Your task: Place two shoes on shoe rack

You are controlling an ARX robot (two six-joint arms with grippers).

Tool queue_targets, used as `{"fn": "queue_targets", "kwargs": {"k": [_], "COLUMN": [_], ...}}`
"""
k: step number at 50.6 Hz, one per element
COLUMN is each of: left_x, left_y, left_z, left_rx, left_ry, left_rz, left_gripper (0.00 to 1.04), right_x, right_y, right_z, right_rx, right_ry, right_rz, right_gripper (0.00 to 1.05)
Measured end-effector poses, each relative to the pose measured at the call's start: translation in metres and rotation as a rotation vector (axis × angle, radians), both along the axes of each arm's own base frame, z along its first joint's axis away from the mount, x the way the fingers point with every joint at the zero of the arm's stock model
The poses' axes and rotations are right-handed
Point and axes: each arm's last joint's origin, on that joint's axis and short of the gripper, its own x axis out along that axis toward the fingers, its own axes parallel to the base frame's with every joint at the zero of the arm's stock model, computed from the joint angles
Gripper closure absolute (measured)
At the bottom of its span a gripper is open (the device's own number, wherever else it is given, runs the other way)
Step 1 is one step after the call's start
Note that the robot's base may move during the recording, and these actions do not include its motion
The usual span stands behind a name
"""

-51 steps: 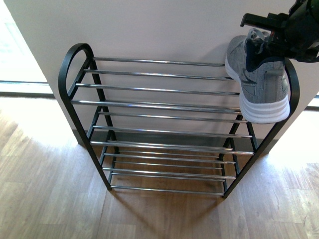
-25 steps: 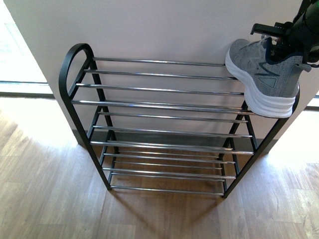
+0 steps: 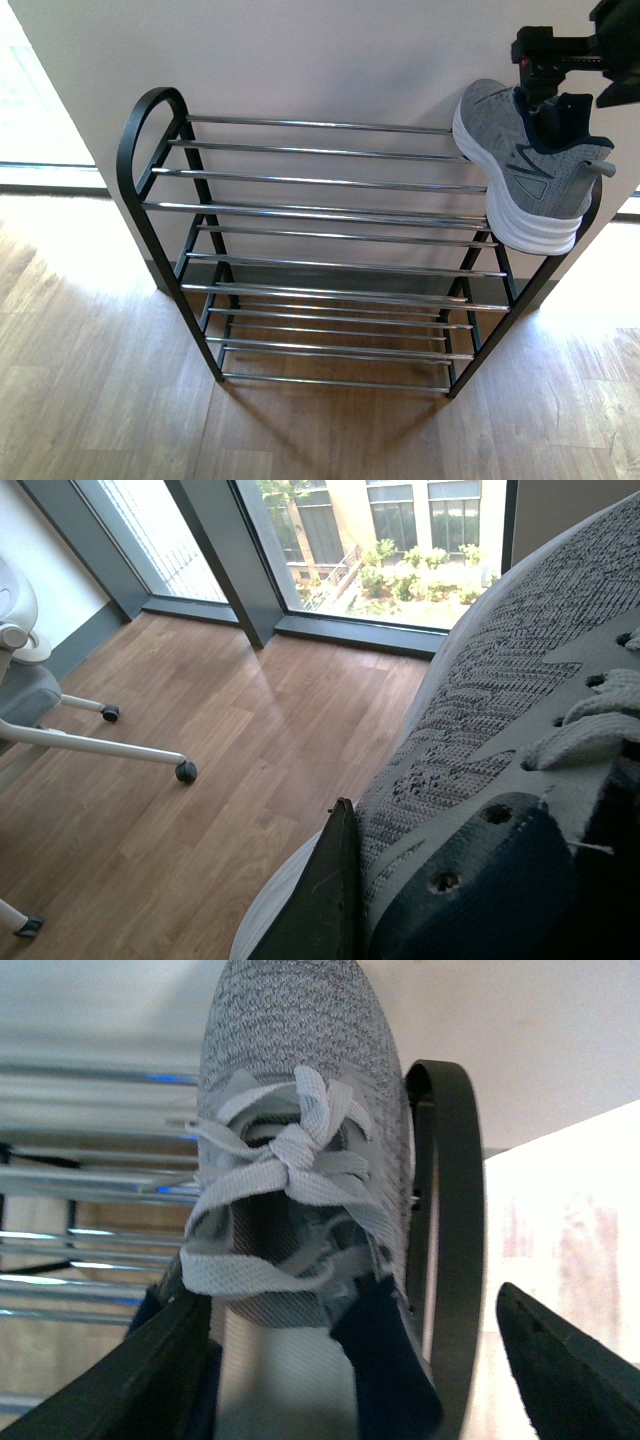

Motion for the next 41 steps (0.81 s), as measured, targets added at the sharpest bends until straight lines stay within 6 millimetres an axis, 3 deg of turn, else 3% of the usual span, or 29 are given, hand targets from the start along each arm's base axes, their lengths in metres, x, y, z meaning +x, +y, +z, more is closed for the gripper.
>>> {"fn": "queue_targets", "kwargs": {"k": [4, 10, 15, 20, 24, 27, 30, 34, 41], "left_x": [0.000, 0.000, 0.000, 0.000, 0.000, 0.000, 0.000, 0.000, 0.000], "left_y": [0.000, 0.000, 0.000, 0.000, 0.000, 0.000, 0.000, 0.000, 0.000], "left_z": [0.000, 0.000, 0.000, 0.000, 0.000, 0.000, 0.000, 0.000, 0.000], "left_rx": [0.000, 0.000, 0.000, 0.000, 0.000, 0.000, 0.000, 0.000, 0.000], "left_ry": [0.000, 0.000, 0.000, 0.000, 0.000, 0.000, 0.000, 0.000, 0.000], "left_rz": [0.000, 0.000, 0.000, 0.000, 0.000, 0.000, 0.000, 0.000, 0.001], "left_gripper": [1.03, 1.03, 1.03, 1.03, 1.03, 1.03, 1.03, 1.03, 1.03], "right_x": [-0.015, -0.042, -0.076, -0.141, -0.188, -0.221, -0.230, -0.235, -0.256], "right_y": [-0.009, -0.027, -0.039, -0.057, -0.067, -0.067, -0.065, -0.055, -0.028], "right_z": [0.012, 0.043, 0.067, 0.102, 0.116, 0.118, 0.122, 0.111, 0.074], "right_rx": [-0.100, -0.214, -0.216, -0.101, -0.144, -0.214, -0.225, -0.176, -0.080], "right_ry": [0.013, -0.034, -0.115, -0.313, -0.486, -0.594, -0.638, -0.802, -0.854], "right_rz": [0.092, 0.188, 0.234, 0.294, 0.268, 0.236, 0.228, 0.213, 0.177], "right_gripper": [0.08, 0.09, 0.09, 0.09, 0.09, 0.09, 0.10, 0.25, 0.53]}}
